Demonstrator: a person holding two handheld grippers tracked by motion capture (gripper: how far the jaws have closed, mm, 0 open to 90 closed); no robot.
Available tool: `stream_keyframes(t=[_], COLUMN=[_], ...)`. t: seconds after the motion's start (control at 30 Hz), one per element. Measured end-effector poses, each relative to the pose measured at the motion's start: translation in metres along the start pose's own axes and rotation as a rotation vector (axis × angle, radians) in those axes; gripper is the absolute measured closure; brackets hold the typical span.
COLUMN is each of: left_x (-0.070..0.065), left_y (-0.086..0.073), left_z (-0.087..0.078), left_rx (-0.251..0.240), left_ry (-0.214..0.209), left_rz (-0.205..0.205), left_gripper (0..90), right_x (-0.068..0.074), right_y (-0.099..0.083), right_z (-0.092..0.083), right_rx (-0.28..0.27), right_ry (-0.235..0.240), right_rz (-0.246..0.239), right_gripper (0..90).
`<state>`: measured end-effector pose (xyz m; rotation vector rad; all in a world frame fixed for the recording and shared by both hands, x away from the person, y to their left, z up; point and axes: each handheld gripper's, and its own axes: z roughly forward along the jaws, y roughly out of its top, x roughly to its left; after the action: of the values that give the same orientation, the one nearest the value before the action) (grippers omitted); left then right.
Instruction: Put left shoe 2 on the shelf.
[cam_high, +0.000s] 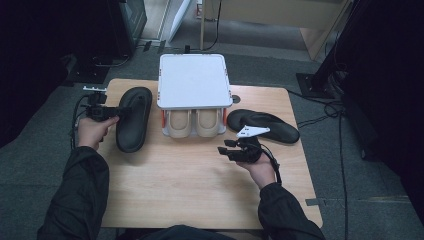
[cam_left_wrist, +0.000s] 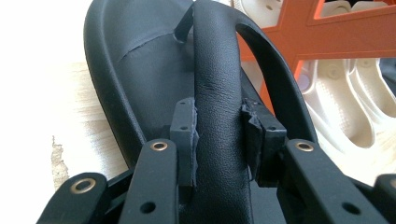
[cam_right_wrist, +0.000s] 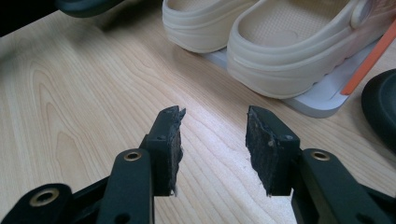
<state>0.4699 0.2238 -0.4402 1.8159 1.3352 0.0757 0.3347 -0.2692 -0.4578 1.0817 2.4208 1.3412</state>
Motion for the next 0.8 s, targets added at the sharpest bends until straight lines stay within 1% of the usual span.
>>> stream_keyframes(t=[0.07, 0.1, 0.2, 0.27, 0.3, 0.37, 0.43, 0.47, 0.57, 0.63, 0.67, 0.7, 0.73, 0.8], left_x=[-0.003, -0.003, -0.012, -0.014, -0.018, -0.021, -0.022, -0.023, -0.026, -0.028, -0.029, -0.029, -0.032, -0.036], left_y=[0.000, 0.000, 0.002, 0.003, 0.007, 0.011, 0.013, 0.018, 0.027, 0.034, 0.038, 0.038, 0.046, 0.054], left_z=[-0.002, -0.002, -0.002, -0.002, -0.003, -0.005, -0.006, -0.010, -0.017, -0.022, -0.024, -0.024, -0.029, -0.033], left_rx=[-0.004, -0.004, 0.001, 0.003, 0.006, 0.004, 0.001, -0.006, -0.025, -0.029, -0.029, -0.029, -0.030, -0.034], left_ry=[-0.013, -0.013, -0.025, -0.023, -0.013, -0.004, -0.004, 0.000, 0.009, 0.014, 0.021, 0.021, 0.034, 0.042], left_rz=[-0.009, -0.009, -0.009, -0.006, 0.011, 0.014, 0.010, 0.004, -0.001, -0.009, -0.005, -0.005, -0.003, 0.004], left_gripper=[68.4, 68.4, 68.4, 68.4, 68.5, 68.4, 68.4, 68.4, 68.4, 68.4, 68.4, 68.4, 68.4, 68.4], right_x=[0.000, 0.000, 0.000, -0.001, -0.002, -0.002, -0.002, -0.003, -0.003, -0.003, -0.003, -0.003, -0.003, -0.003], right_y=[0.000, 0.000, 0.000, 0.001, 0.001, 0.001, 0.002, 0.002, 0.003, 0.003, 0.003, 0.003, 0.003, 0.003], right_z=[0.000, -0.001, -0.002, -0.003, -0.003, -0.003, -0.003, -0.003, -0.003, -0.003, -0.003, -0.003, -0.004, -0.004], right_rx=[0.000, 0.001, -0.007, -0.012, -0.015, -0.016, -0.016, -0.018, -0.019, -0.019, -0.021, -0.021, -0.021, -0.020], right_ry=[-0.002, -0.004, -0.004, -0.004, -0.008, -0.009, -0.009, -0.010, -0.007, -0.006, -0.005, -0.005, -0.005, -0.005], right_rz=[0.004, 0.003, 0.004, 0.004, 0.008, 0.009, 0.010, 0.006, 0.002, 0.004, 0.004, 0.004, 0.004, 0.003], right_gripper=[55.7, 55.7, 55.7, 55.7, 55.7, 55.7, 55.7, 55.7, 55.7, 55.7, 55.7, 55.7, 55.7, 55.7])
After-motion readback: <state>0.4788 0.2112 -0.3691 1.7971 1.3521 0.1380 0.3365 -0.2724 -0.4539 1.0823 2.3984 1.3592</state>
